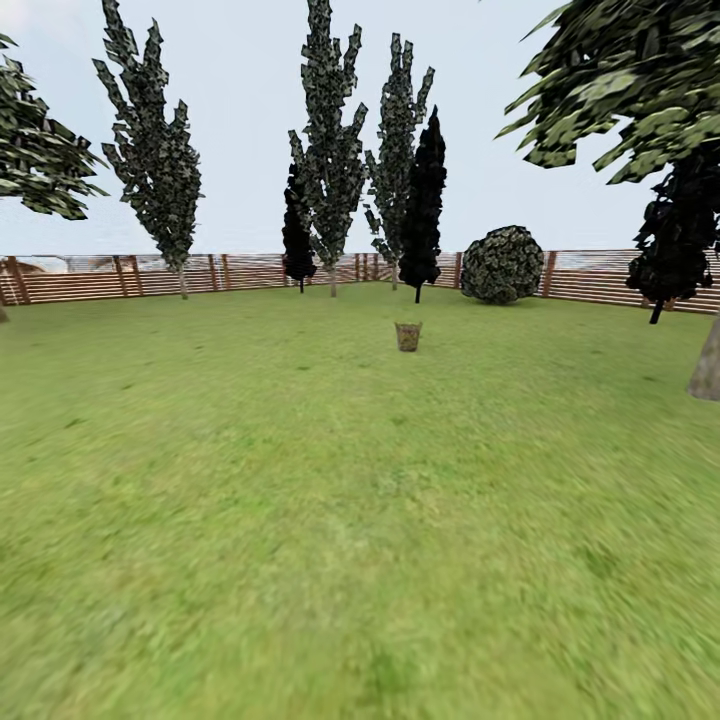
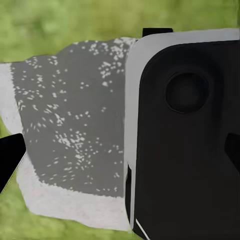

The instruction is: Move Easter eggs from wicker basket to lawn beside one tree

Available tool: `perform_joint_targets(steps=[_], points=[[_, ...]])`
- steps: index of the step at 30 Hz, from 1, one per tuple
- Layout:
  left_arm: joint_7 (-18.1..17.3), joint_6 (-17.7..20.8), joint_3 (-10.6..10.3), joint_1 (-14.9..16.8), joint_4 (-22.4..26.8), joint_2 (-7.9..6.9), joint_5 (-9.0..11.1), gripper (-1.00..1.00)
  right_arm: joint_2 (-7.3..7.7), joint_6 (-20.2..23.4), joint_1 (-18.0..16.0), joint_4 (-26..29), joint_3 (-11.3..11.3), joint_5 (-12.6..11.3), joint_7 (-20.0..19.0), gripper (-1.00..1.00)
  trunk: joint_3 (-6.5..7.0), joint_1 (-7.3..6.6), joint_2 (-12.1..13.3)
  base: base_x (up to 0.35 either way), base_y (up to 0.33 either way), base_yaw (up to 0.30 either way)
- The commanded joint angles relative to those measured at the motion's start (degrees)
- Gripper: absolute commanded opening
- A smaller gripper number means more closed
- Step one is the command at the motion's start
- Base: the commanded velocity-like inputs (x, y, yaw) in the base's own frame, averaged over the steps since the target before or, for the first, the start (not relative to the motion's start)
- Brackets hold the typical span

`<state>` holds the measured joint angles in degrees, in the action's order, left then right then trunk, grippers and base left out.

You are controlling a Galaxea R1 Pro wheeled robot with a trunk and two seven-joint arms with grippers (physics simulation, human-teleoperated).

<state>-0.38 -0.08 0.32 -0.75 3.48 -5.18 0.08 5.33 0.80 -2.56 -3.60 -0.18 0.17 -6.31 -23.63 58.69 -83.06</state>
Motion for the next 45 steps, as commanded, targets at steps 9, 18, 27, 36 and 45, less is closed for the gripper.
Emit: perform_joint_targets(steps=[9,18,27,36,45], points=[[0.00,-0.01,0.03,-0.04,0.12,0.00,0.01,1.00,-0.03,0.07,-0.08,-0.09,-0.08,0.01,-0.19,1.00,-0.05,0.04,-0.02,0.341,0.000,0.000],[-0.01,-0.01,0.03,-0.04,0.12,0.00,0.01,1.00,-0.05,0.07,-0.08,-0.09,-0.08,0.02,-0.19,1.00,-0.05,0.04,-0.02,0.341,0.000,0.000],[0.01,-0.01,0.05,-0.04,0.12,0.00,0.01,1.00,0.00,0.03,-0.08,-0.09,0.10,0.04,-0.19,1.00,-0.05,0.04,-0.02,0.309,0.000,0.000],[0.03,-0.04,0.03,-0.04,0.12,0.00,0.01,1.00,0.17,0.18,-0.08,-0.68,0.34,0.07,-0.23,1.00,-0.05,0.04,-0.02,0.032,0.000,0.000],[-0.04,-0.01,0.04,-0.04,0.12,0.00,0.01,1.00,0.06,-0.09,-0.08,-0.16,-0.07,-0.29,-0.19,1.00,-0.05,0.04,-0.02,0.278,0.000,0.000]])
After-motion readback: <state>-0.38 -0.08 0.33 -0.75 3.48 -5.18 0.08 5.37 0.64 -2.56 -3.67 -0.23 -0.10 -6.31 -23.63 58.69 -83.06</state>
